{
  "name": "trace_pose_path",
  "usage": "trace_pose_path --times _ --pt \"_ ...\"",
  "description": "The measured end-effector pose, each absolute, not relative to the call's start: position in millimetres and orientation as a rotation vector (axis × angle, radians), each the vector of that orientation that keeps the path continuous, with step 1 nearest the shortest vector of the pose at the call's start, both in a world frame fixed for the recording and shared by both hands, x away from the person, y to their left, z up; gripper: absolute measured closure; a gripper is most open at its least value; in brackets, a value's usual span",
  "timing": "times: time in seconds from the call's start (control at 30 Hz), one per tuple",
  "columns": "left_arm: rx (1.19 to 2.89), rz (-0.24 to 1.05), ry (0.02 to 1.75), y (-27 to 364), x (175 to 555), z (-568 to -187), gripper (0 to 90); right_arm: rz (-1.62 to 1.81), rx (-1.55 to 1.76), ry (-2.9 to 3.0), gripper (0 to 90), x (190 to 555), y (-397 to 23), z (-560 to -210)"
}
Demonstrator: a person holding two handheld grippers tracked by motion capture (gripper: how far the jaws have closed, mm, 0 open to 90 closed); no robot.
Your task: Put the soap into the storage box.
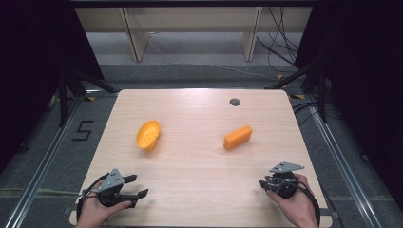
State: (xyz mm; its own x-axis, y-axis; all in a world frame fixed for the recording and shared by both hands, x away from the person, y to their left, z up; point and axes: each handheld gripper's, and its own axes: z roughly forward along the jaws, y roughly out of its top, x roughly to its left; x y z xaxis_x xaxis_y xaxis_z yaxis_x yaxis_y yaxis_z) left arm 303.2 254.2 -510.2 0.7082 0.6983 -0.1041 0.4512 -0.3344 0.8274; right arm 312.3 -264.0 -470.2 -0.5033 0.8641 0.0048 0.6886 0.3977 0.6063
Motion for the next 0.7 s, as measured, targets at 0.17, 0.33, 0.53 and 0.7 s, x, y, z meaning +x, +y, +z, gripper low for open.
trace_pose_path --times 0.17,0.33,0.53,0.7 --pt "1.985 0.327 0.896 252.8 303.8 -510.7 26.1 0.805 1.411 2.313 60.1 312.6 -265.2 -470.5" --pt "1.974 0.391 0.820 253.3 305.1 -510.0 26.3 0.829 1.425 2.315 58.1 311.6 -263.3 -469.4" --pt "1.978 0.403 0.819 253.2 305.7 -509.6 25.2 0.790 1.422 2.308 59.1 309.5 -262.0 -467.2" --pt "1.964 0.410 0.821 249.0 306.5 -505.8 24.0 0.766 1.409 2.310 59.0 309.3 -261.1 -468.3"
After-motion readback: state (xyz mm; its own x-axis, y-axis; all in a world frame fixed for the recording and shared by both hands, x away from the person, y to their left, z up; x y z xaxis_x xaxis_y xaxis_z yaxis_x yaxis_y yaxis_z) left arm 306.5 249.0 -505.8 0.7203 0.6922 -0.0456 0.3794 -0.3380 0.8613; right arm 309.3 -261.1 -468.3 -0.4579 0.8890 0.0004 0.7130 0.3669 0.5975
